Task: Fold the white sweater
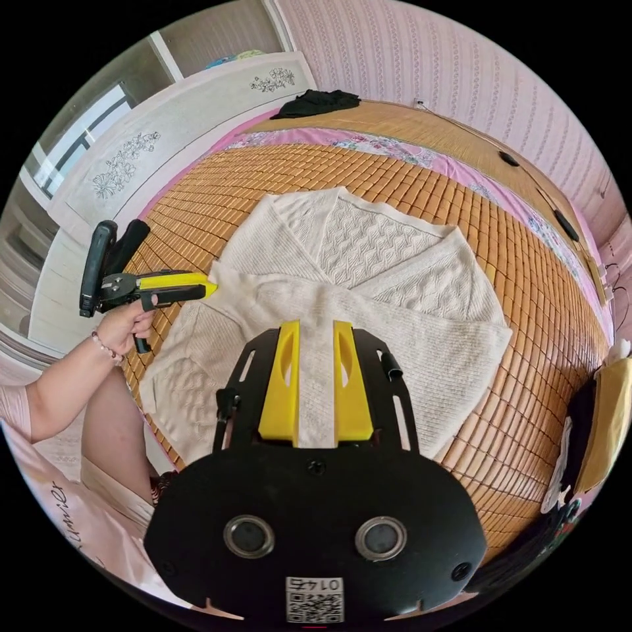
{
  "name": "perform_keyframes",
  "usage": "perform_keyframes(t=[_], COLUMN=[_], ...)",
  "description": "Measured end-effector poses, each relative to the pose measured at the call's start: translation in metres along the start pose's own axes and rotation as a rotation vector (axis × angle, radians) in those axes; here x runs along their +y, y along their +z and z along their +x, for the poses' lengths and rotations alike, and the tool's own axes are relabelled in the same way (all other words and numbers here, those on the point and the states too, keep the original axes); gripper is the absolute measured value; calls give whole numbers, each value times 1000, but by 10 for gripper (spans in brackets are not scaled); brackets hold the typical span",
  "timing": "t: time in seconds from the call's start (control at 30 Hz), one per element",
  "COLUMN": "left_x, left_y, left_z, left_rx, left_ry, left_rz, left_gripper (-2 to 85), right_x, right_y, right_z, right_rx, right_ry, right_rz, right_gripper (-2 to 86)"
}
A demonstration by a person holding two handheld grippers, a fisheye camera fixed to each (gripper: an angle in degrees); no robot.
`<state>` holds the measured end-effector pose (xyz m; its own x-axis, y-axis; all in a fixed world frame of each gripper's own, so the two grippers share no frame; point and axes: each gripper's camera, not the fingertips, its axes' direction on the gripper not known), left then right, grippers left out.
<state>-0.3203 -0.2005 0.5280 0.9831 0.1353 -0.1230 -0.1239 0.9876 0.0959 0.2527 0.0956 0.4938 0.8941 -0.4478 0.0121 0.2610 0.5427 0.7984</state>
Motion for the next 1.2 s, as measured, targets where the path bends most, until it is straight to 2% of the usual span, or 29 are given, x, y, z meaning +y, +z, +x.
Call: perform_keyframes(t=[0.2,0.23,0.33,0.37,0.47,0.6,0.8,0.9,1.03,1.1,1.2], left_x=[23,26,25,29,25,13,-62,-92,-109,-108,-101], left_y=[-46,-42,7,9,4,-18,22,53,85,81,57], left_z=[-20,-25,-44,-52,-77,-107,-156,-170,-185,-189,-191], left_rx=[12,-7,12,38,88,80,172,232,379,370,349], left_ry=[2,-3,-14,-23,-94,-97,-137,-180,-229,-227,-183], left_rz=[215,210,2,43,20,123,71,12,-79,-53,31], left_gripper=[-6,-7,-3,3,26,36,77,85,44,25,10], right_x=[22,25,28,29,26,13,-9,-14,-18,-17,-4], right_y=[-12,-11,-1,1,9,11,32,42,38,32,4], right_z=[62,75,106,112,137,176,243,261,266,266,270], right_rx=[96,113,112,105,86,89,6,-11,-8,-4,-59], right_ry=[111,132,194,208,243,285,434,471,412,378,354], right_rz=[25,23,-5,-6,-10,23,19,-2,-17,-13,94], right_gripper=[85,85,87,90,107,128,134,115,37,26,17])
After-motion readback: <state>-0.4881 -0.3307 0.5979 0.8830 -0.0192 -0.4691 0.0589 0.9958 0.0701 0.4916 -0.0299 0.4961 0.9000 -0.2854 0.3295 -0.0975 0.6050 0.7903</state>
